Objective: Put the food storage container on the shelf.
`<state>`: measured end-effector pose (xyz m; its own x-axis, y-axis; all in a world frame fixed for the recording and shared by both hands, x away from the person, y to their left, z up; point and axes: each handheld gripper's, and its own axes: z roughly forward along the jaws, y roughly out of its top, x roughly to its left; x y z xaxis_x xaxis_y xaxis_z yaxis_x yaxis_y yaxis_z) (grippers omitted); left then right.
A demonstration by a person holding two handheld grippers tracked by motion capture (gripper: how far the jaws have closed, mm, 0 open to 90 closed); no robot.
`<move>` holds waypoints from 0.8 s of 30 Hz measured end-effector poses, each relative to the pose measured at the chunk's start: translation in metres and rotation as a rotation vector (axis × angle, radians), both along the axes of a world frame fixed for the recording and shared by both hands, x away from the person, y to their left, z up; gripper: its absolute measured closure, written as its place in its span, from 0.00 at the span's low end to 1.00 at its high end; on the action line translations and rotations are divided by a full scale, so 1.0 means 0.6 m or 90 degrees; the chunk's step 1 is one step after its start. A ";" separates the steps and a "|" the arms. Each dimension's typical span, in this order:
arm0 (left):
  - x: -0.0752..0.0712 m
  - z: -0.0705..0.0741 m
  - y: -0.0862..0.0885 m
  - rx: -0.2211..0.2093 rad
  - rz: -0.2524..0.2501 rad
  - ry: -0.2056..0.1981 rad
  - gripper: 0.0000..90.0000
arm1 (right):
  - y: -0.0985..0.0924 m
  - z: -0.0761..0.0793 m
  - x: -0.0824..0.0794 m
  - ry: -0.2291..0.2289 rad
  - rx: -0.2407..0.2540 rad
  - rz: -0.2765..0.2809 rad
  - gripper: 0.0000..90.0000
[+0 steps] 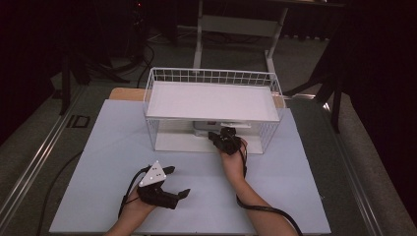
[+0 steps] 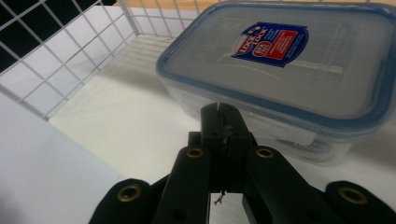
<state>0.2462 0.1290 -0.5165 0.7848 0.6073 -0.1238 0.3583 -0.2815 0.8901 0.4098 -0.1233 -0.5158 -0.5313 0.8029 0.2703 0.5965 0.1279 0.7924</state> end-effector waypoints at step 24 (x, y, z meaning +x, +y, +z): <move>0.000 0.022 0.000 -0.010 -0.001 -0.012 0.08 | -0.024 0.022 -0.053 -0.063 -0.008 0.077 0.67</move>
